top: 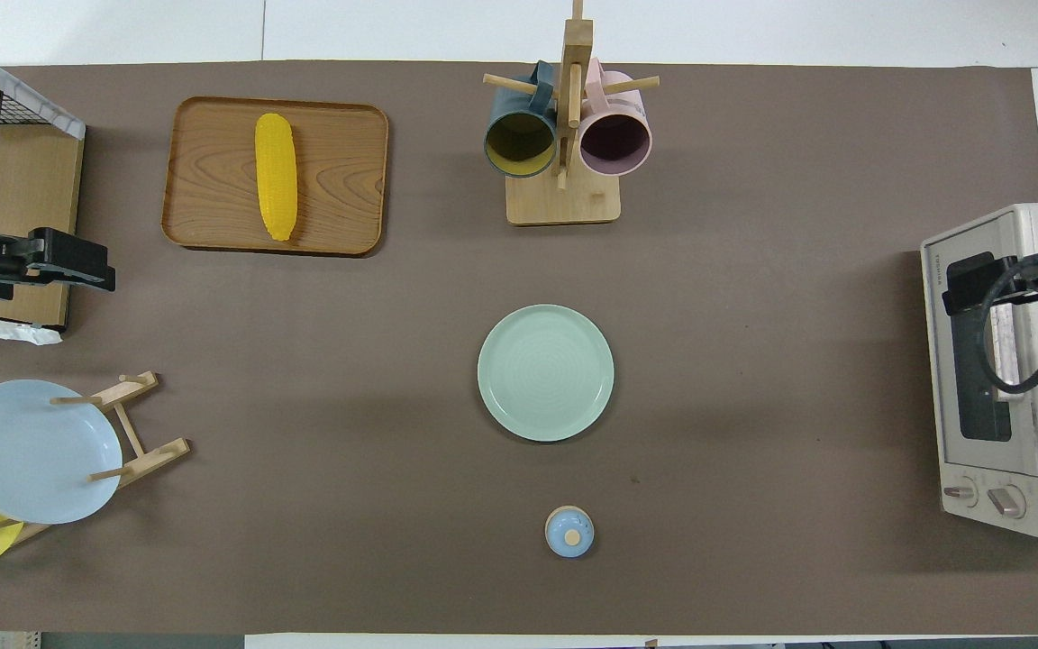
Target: Put corn in oven
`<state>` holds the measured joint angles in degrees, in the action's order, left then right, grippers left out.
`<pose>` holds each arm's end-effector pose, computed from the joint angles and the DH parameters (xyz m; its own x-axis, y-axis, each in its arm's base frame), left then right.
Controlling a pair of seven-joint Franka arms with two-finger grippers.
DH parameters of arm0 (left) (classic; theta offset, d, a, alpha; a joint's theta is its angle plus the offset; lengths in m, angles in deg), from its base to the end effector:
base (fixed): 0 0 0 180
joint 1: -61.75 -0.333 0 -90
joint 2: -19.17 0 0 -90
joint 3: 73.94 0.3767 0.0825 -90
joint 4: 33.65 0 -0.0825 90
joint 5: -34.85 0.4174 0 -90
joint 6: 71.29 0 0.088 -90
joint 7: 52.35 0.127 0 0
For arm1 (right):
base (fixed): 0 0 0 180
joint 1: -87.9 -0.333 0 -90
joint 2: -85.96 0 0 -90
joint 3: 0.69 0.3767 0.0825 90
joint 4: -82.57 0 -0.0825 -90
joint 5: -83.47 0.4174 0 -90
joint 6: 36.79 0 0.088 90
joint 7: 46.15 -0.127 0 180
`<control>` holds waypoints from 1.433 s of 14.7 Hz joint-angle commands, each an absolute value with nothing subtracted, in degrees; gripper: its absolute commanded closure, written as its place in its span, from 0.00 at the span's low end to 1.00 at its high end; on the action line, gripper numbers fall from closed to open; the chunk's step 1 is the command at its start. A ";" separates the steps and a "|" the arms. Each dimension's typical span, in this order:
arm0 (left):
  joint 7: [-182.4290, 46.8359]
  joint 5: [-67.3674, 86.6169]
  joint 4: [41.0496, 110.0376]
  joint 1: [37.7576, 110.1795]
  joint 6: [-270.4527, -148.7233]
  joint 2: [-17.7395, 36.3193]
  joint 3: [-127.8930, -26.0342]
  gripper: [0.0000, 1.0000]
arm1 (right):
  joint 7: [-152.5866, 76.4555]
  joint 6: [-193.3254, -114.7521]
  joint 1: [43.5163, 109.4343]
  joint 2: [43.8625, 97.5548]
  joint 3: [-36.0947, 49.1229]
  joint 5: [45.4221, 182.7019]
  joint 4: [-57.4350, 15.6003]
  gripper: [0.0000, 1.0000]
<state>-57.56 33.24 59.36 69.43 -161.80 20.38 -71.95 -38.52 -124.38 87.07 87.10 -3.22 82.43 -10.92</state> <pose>0.5763 -0.0607 0.6518 0.9997 -0.0082 -0.0251 -0.0075 -0.9996 0.0267 0.5723 -0.0196 0.6427 0.9911 0.1027 -0.0846 0.1036 -0.9946 0.0061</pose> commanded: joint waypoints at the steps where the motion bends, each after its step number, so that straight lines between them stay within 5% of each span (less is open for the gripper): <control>1: -56.93 34.23 59.42 68.70 -162.44 20.76 -72.62 0.00 | -38.59 -123.10 87.46 87.02 -3.06 83.82 -10.15 0.00; 14: -57.36 33.71 60.30 68.78 -164.81 20.84 -72.62 0.00 | -37.98 -124.32 87.46 88.33 -3.06 83.82 -13.14 0.00; 15: -57.45 33.62 60.30 68.96 -164.90 20.84 -72.70 0.00 | -37.89 -126.51 87.46 88.60 -3.06 83.74 -14.45 0.26; 16: -57.54 33.62 60.30 68.96 -164.98 20.84 -72.71 0.00 | -37.98 -126.79 87.46 89.03 -3.06 83.74 -14.98 0.80; 17: -57.54 33.62 60.39 68.96 -165.07 20.84 -72.71 0.00 | -38.07 -127.05 87.37 89.30 -3.06 83.74 -15.77 1.00; 21: -57.54 33.62 60.39 69.05 -165.51 20.84 -72.71 0.00 | -38.15 -132.66 87.81 90.79 -3.06 83.82 -20.25 1.00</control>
<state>-57.57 33.23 59.57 69.43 -164.05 20.37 -72.27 -38.52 -128.58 87.05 88.08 -3.22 82.44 -15.50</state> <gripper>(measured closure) 0.000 0.626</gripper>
